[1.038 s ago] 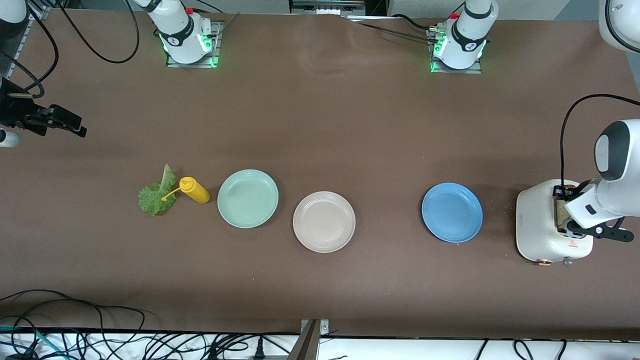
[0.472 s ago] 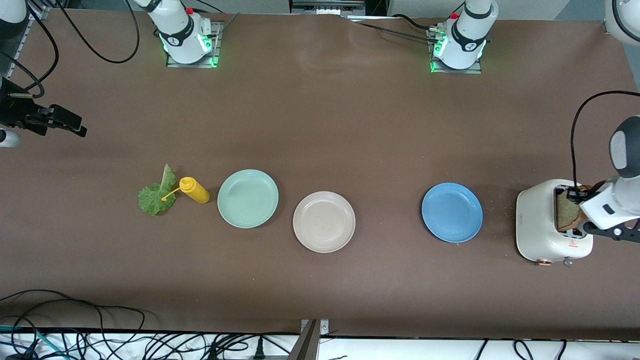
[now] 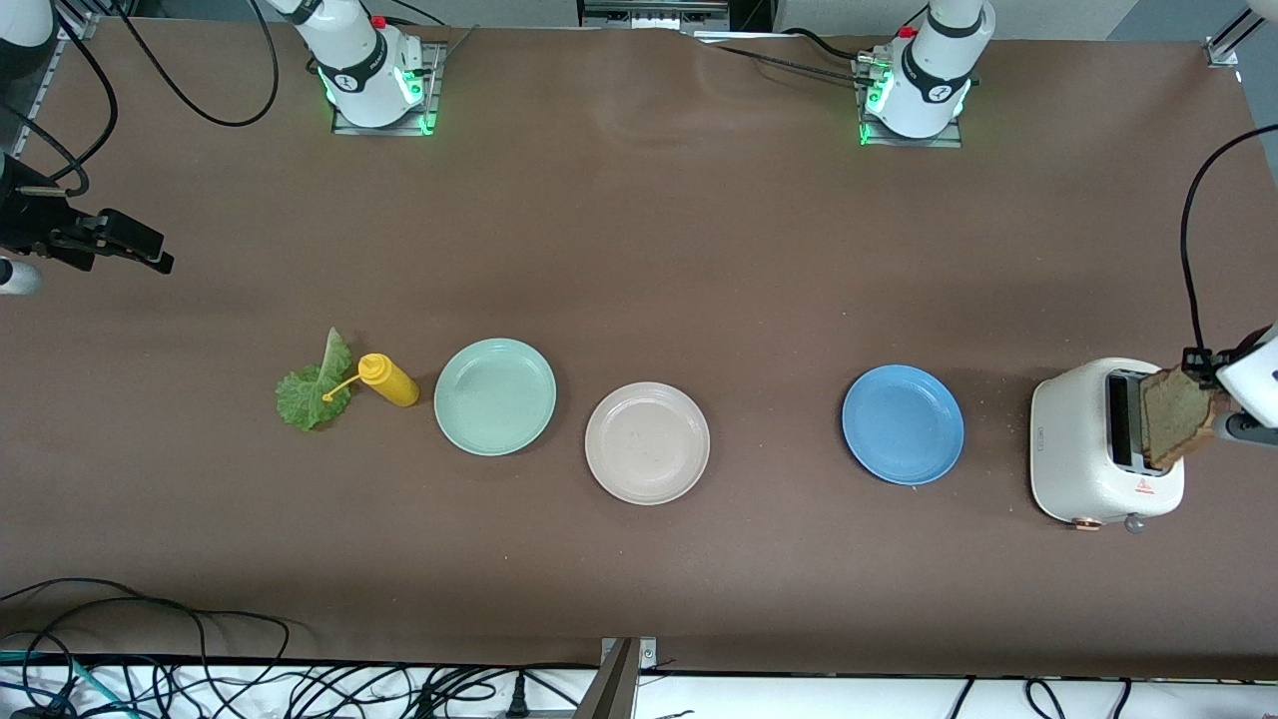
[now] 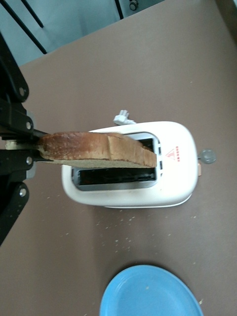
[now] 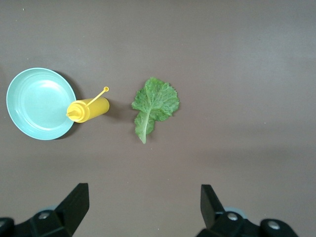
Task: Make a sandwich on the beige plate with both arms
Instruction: 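Grasp the outer bread slice with the left gripper and lift it, then carry the bread slice with the left gripper over the beige plate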
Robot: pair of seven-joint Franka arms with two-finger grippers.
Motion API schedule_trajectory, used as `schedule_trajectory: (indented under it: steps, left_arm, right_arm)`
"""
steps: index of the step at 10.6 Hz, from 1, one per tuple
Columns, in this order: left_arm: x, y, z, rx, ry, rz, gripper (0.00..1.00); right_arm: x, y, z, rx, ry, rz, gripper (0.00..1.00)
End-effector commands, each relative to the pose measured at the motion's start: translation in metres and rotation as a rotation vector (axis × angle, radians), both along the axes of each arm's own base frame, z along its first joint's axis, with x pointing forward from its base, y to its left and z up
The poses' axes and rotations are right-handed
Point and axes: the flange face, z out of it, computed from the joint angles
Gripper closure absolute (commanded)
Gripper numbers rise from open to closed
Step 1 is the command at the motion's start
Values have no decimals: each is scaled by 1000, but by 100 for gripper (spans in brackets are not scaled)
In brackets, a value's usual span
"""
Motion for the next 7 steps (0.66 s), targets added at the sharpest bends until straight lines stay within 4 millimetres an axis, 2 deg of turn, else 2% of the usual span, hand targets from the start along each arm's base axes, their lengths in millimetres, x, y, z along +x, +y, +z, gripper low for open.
schedule_trajectory:
  steps: [1, 2, 5, 6, 7]
  left_arm:
    - [-10, -39, 33, -54, 27, -31, 100]
    - [-13, -57, 31, -113, 37, 32, 100]
    - [-17, -155, 16, -229, 68, 217, 100]
    - [-17, -175, 8, -284, 92, 292, 100]
    - [-18, -205, -5, -326, 131, 350, 100]
  right_arm:
    - [-1, -2, 3, 19, 2, 4, 0]
    - [-1, -2, 3, 19, 2, 5, 0]
    - [-1, -2, 3, 19, 2, 5, 0]
    - [-1, -2, 3, 19, 2, 5, 0]
    - [-1, -7, 2, 19, 1, -3, 0]
